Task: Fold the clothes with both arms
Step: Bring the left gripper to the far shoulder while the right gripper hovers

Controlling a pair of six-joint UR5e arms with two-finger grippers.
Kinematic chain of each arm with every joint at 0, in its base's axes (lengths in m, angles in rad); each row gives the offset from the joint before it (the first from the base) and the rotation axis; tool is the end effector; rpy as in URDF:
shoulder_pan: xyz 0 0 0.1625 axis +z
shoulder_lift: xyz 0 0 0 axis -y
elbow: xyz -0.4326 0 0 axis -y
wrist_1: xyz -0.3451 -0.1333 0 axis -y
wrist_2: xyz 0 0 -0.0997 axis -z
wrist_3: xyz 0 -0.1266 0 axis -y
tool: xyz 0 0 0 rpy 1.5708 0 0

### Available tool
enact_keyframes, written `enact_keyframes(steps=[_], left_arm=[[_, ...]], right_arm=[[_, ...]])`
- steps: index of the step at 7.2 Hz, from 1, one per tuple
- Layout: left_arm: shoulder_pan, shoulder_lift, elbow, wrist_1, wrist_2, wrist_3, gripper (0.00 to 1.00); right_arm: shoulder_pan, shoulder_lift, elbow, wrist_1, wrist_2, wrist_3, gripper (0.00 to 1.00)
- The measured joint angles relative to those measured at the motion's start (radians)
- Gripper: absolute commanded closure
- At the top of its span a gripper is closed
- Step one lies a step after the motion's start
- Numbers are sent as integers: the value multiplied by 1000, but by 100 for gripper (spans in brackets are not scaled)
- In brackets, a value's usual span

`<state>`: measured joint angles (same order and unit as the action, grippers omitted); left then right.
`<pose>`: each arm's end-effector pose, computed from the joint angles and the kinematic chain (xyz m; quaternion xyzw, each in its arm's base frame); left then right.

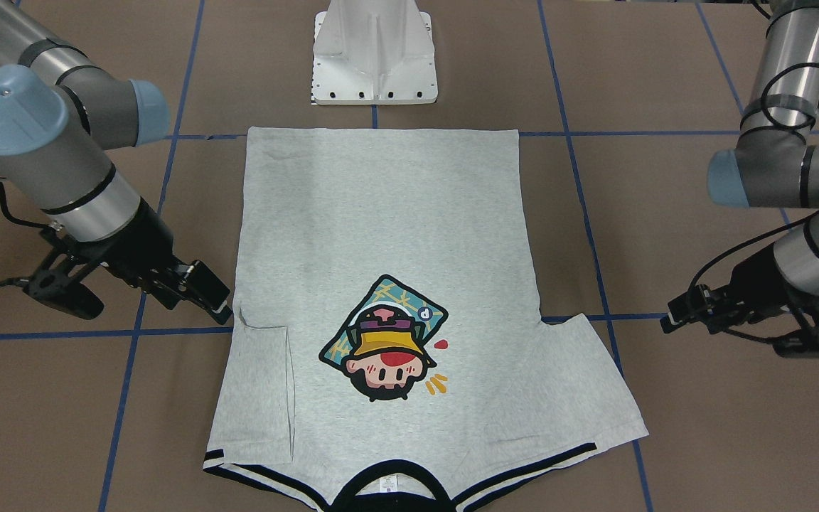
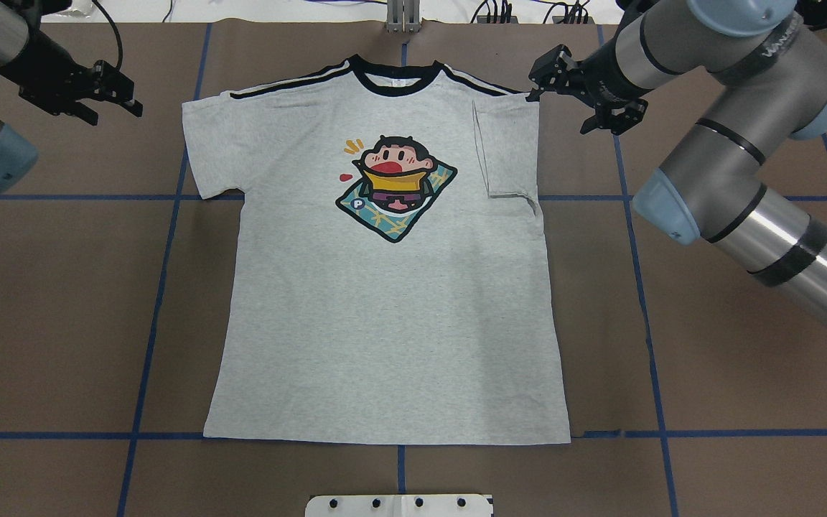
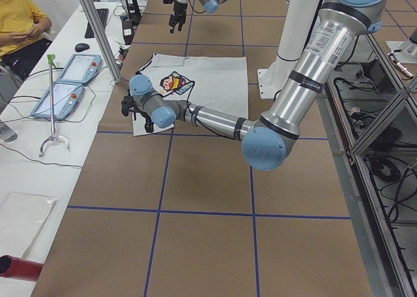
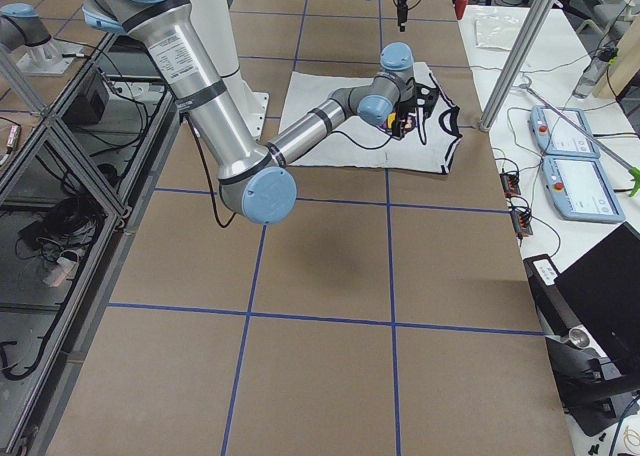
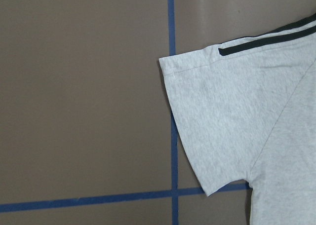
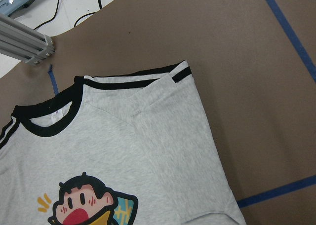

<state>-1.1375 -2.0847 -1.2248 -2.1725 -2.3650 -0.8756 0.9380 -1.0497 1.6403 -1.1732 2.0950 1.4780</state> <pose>0.2491 -0.6409 0.4759 0.0564 0.4951 -0.0459 0.8658 -0.3271 -0.5642 0.3226 0.0273 -0.5110 0.2367 0.8259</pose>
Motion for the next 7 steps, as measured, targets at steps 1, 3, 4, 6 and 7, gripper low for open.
enact_keyframes(steps=[1,3,4,6,7], left_arm=[[16,-53,125,-121,58,-84,21],[54,-144,306,-292,156,-204,26],[69,-181,373,-336,186,-219,30],[103,-223,463,-387,222,-225,35],[120,-233,495,-410,243,-225,36]], right_arm=[[7,-44,47,2,8,-5,0],[9,-94,101,5,8,-8,0],[10,-104,109,7,8,-8,0],[10,-110,110,8,5,-8,0],[10,-112,108,8,3,-9,0]])
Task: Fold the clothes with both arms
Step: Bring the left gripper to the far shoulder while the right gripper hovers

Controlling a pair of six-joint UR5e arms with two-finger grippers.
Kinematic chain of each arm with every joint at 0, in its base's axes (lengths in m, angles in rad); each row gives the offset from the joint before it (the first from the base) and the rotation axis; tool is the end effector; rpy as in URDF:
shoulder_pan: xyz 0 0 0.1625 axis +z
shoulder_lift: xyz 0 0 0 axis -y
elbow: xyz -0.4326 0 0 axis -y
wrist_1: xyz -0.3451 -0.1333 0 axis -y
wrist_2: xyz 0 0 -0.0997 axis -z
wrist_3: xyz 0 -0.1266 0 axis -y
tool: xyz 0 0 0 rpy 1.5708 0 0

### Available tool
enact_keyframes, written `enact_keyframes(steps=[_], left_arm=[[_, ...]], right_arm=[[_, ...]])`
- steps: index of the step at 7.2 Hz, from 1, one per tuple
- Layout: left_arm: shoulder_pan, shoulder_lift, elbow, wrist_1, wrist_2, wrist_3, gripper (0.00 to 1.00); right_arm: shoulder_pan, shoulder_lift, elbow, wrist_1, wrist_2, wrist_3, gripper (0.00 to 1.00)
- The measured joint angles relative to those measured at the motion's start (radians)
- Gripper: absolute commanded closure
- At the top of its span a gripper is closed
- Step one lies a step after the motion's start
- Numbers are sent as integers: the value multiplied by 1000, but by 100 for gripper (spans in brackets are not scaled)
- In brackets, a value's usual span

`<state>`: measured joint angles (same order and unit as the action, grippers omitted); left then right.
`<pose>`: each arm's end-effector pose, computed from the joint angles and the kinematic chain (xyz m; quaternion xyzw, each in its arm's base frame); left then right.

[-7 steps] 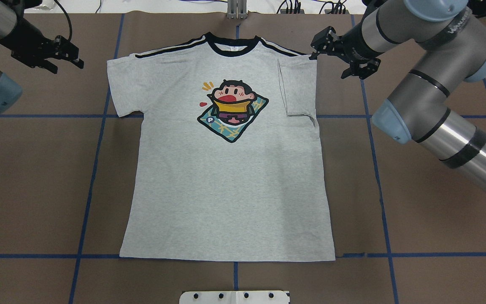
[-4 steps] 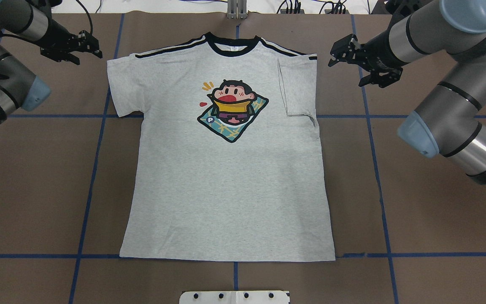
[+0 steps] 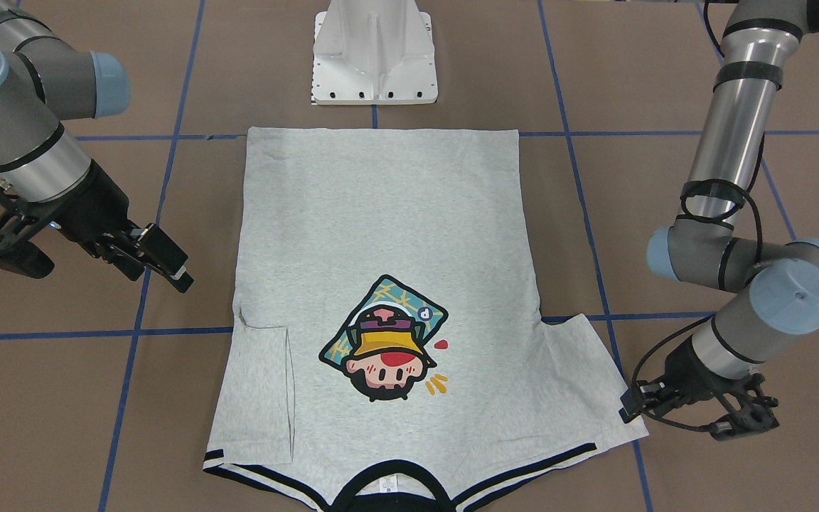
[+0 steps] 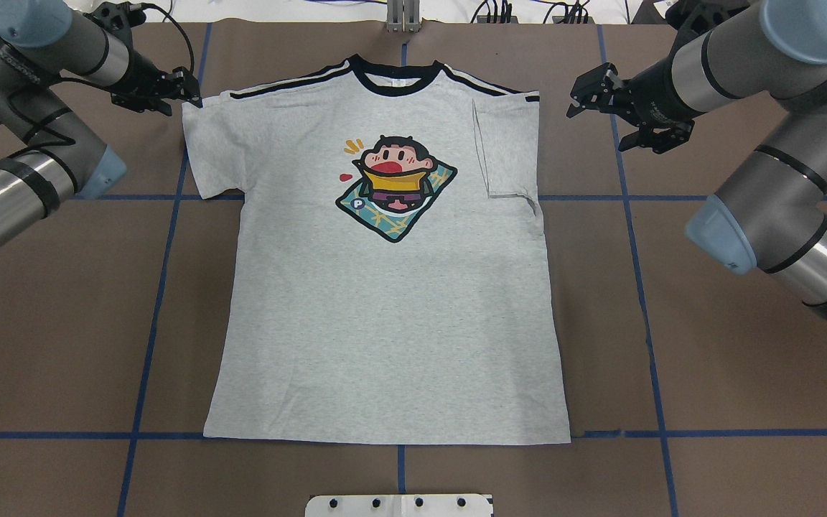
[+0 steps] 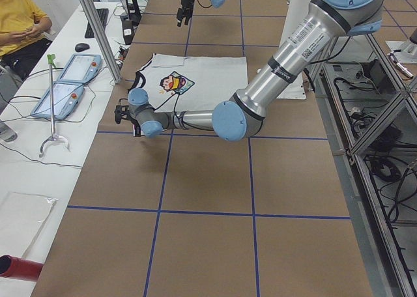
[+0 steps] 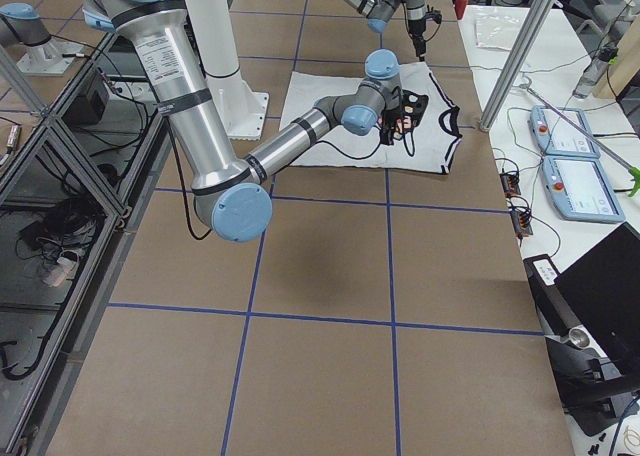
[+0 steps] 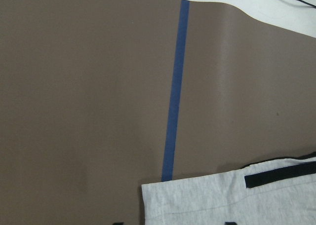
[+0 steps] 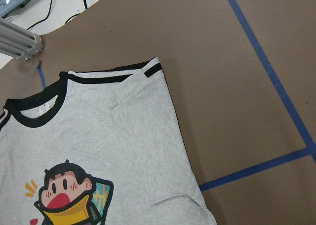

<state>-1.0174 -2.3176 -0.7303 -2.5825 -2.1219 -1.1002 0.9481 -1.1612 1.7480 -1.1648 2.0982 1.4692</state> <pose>0.3549 -0.7019 0.4986 0.1093 0.4789 -0.1169 0.8632 -0.2968 -0.5326 0.3445 0.0321 -0.5128 0.2355 0.8250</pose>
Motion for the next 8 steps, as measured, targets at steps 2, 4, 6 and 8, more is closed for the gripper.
enact_keyframes(steps=[2,4,6,8], left_arm=[[11,-12,34,-19,16,3,51],[12,-15,47,-30,36,5,100],[10,-19,52,-51,54,5,100],[4,-30,28,-54,56,2,100]], right_arm=[[0,-2,3,0,-1,0,0],[0,-3,7,1,-3,0,0],[0,-4,11,1,-5,0,0],[0,-4,13,1,-7,1,0]])
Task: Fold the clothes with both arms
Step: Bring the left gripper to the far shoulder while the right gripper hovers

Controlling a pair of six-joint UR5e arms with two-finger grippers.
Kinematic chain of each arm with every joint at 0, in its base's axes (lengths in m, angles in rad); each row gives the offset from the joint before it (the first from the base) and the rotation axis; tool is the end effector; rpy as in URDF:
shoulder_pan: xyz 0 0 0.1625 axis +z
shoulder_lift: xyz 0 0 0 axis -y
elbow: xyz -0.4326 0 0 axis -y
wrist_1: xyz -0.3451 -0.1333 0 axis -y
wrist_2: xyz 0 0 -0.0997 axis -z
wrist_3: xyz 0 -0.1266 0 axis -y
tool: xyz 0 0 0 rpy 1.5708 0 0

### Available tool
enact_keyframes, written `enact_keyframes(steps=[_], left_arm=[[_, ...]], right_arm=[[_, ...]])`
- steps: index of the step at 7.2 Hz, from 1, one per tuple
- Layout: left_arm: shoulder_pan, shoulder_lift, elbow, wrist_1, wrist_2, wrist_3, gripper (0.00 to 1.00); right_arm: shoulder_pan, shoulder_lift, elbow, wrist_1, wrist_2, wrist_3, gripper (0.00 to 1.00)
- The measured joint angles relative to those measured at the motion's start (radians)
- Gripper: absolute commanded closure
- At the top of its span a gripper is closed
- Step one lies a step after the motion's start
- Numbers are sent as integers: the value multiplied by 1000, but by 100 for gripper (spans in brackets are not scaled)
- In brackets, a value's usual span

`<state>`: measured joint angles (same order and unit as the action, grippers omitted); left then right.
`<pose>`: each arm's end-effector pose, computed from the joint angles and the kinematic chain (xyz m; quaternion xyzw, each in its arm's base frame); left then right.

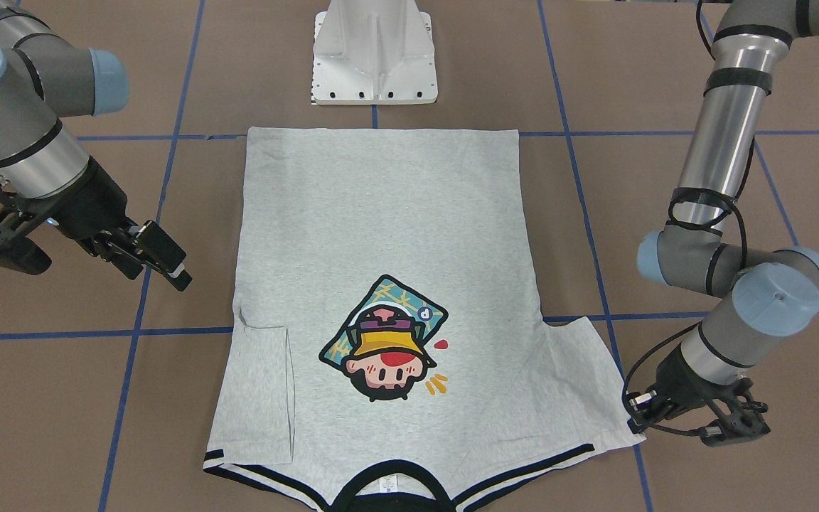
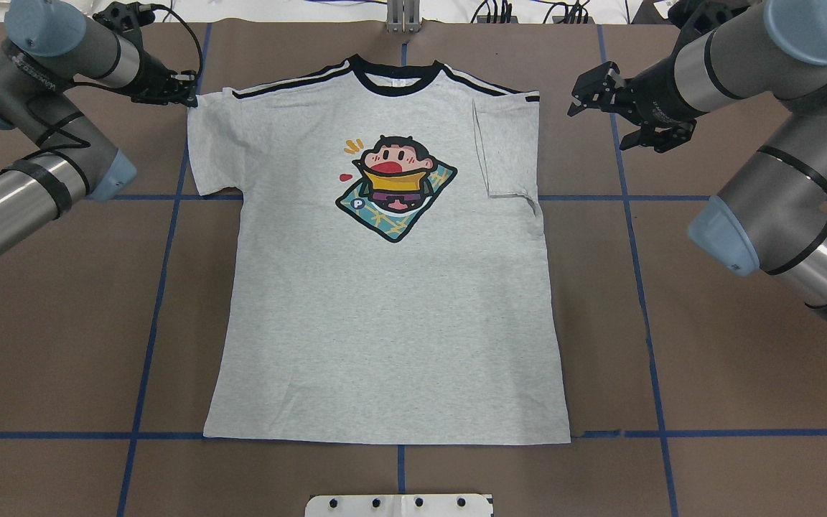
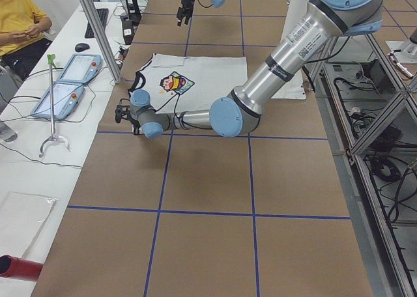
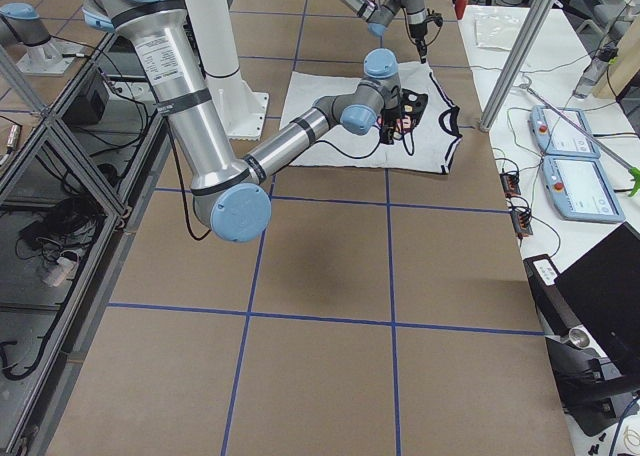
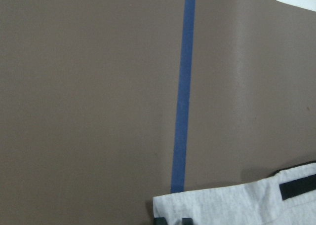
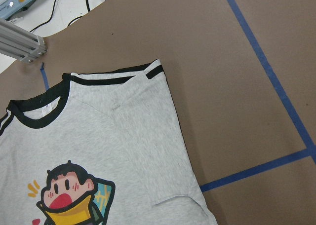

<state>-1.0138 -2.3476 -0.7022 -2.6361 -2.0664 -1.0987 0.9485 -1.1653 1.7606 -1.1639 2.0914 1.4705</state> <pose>0.3583 -0.7135 0.4828 0.1471 0.4806 -0.1187 0.8563 -0.2941 -0.5306 0.3416 0.0370 -0.5148 0.2361 0.8233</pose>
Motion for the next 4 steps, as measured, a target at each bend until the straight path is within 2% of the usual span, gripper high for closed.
enact_keyframes(steps=[2,4], left_arm=[[-2,-6,-78,6,1,-40,100],[27,-53,-106,45,29,-85,100]], right_arm=[[0,0,1,1,-1,0,0],[0,0,1,1,-1,1,0]])
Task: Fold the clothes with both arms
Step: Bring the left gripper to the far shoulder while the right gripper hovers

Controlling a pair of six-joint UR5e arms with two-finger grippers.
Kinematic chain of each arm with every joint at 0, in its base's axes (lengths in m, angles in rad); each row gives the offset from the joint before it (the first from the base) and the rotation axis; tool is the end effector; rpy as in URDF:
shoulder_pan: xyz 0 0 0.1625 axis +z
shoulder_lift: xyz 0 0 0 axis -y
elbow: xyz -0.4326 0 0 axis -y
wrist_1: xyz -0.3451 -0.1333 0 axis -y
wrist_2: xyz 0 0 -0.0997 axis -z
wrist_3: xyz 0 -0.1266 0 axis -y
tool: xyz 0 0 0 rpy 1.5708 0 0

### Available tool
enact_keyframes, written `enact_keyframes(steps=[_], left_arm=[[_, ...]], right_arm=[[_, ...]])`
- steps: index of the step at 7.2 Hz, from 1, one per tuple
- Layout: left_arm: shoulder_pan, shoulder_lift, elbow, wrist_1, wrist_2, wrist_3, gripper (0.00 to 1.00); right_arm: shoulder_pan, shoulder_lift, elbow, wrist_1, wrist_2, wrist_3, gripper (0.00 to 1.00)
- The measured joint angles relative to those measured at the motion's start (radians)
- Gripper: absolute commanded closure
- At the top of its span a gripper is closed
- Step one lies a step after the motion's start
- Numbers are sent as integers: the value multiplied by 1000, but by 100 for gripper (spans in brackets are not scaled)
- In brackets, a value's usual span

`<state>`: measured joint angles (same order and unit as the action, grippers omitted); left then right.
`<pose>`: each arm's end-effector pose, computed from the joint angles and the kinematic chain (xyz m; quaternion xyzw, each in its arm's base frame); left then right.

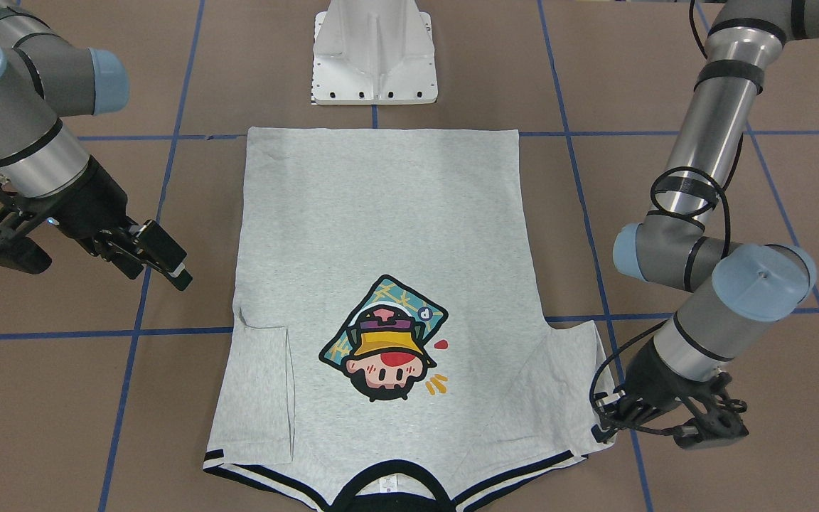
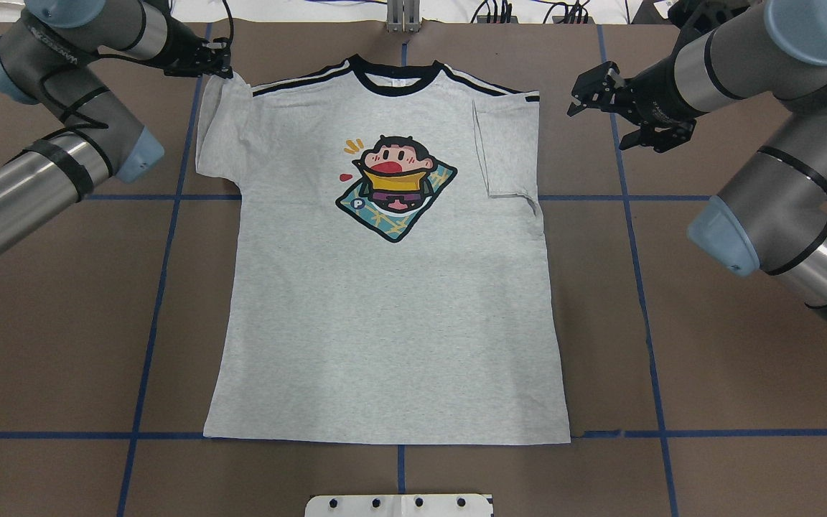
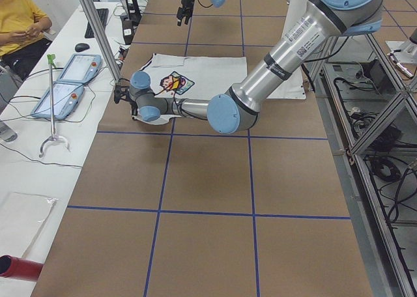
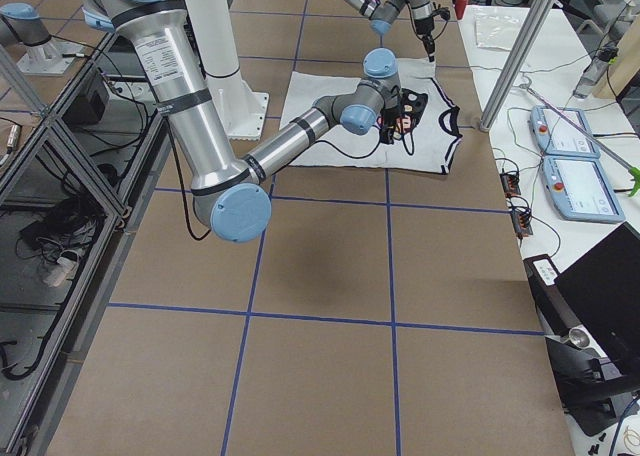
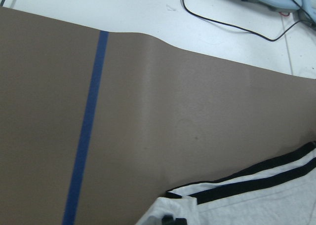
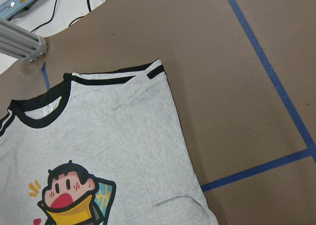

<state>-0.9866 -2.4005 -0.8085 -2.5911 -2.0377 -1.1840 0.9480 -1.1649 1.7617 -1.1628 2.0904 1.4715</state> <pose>0.3830 -0.7177 0.3955 0.1661 0.5148 -0.1316 0.8307 -0.2942 -0.5304 0.3408 0.0377 -0.5156 0.2360 0.8228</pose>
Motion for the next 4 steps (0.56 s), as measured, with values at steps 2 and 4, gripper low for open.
enact_keyframes(steps=[2,4], left_arm=[[79,-48,2,48,150,-32,100],[111,-69,8,54,199,-38,35]], right_arm=[[0,-2,-6,0,-5,0,0],[-1,-5,-10,0,-8,-2,0]])
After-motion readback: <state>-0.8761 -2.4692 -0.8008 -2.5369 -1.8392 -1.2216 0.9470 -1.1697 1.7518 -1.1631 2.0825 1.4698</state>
